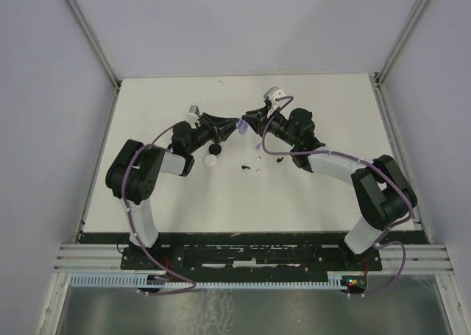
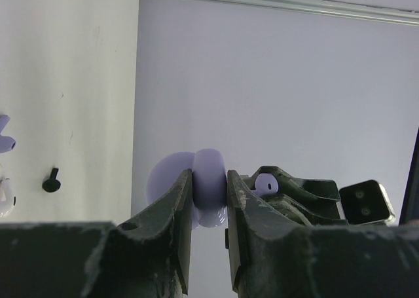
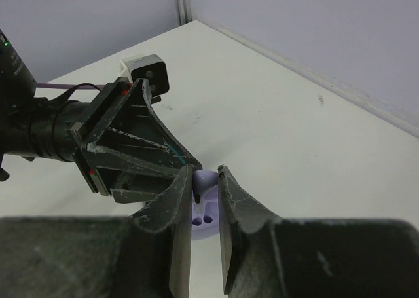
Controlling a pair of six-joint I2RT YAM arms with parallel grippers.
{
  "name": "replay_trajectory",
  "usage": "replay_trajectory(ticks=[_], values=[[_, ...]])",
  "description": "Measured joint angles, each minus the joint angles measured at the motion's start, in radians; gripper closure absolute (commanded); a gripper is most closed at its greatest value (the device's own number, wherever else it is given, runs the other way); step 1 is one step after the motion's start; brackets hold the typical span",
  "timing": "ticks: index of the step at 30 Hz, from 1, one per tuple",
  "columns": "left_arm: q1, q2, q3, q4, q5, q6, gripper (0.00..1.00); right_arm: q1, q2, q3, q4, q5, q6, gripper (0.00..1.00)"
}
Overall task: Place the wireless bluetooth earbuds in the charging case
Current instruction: Place the earbud in the charging case.
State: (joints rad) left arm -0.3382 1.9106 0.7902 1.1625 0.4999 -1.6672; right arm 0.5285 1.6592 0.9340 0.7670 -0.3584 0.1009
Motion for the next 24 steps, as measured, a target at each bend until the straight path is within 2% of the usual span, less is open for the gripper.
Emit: replay_trajectory(ticks=[24], values=[[0.0,0.0,0.0,0.053,0.008,-0.061,0.97,0.0,0.011,0.0,0.0,0.001,-0.028,0.98]])
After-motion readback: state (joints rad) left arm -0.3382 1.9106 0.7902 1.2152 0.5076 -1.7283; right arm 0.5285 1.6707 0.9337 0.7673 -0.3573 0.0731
